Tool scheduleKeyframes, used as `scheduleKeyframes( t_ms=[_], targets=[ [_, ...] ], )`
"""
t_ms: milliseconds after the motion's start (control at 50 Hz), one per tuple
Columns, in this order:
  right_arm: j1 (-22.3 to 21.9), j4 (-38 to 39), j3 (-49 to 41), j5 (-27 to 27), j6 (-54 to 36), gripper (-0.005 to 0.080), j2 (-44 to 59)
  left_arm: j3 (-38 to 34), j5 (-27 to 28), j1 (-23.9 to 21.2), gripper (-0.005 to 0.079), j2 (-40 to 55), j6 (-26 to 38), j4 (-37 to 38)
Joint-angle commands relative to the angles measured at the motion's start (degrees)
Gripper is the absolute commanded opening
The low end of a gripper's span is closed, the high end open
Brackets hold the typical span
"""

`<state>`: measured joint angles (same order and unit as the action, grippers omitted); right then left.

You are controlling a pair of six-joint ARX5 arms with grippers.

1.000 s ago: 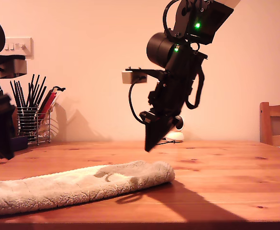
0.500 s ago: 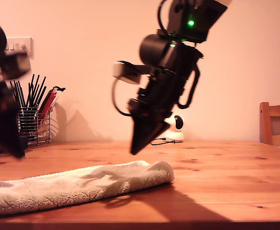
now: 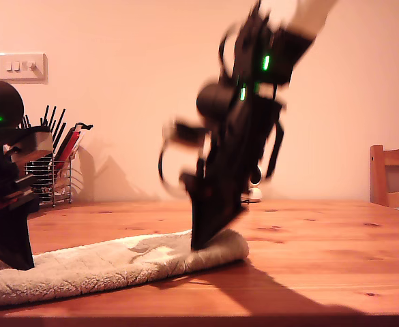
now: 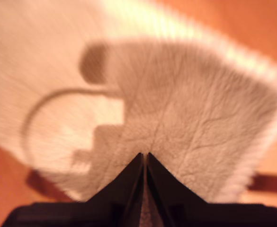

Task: Fold the tea towel in front of you. After folding it, place it to the left side.

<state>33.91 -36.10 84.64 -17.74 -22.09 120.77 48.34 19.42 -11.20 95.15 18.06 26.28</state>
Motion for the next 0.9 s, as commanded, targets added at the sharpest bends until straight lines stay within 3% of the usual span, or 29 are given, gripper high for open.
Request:
scheduleKeyframes(
  t_ms=[0,340,480,880],
  targets=[
    [0.2,-0.1,0.1,0.1,0.2,-0.0012,1.8,-0.4,-0.2,-0.1,-0.0019,2.1,-0.6,1.4],
    [-2.1,4.9,0.1,4.0,-1.9,-0.0012,5.1,-0.4,4.4,-4.7,-0.0019,2.1,-4.9,4.3],
    [-3.7,7.9,0.8,7.0,2.3,-0.0012,5.1,-0.4,7.6,-8.3,-0.0019,2.1,-7.1,3.1],
    [-3.0,15.6,1.4,1.8,13.6,-0.0012,5.1,-0.4,10.4,-17.6,-0.0019,3.3,-16.9,-4.0]
  ],
)
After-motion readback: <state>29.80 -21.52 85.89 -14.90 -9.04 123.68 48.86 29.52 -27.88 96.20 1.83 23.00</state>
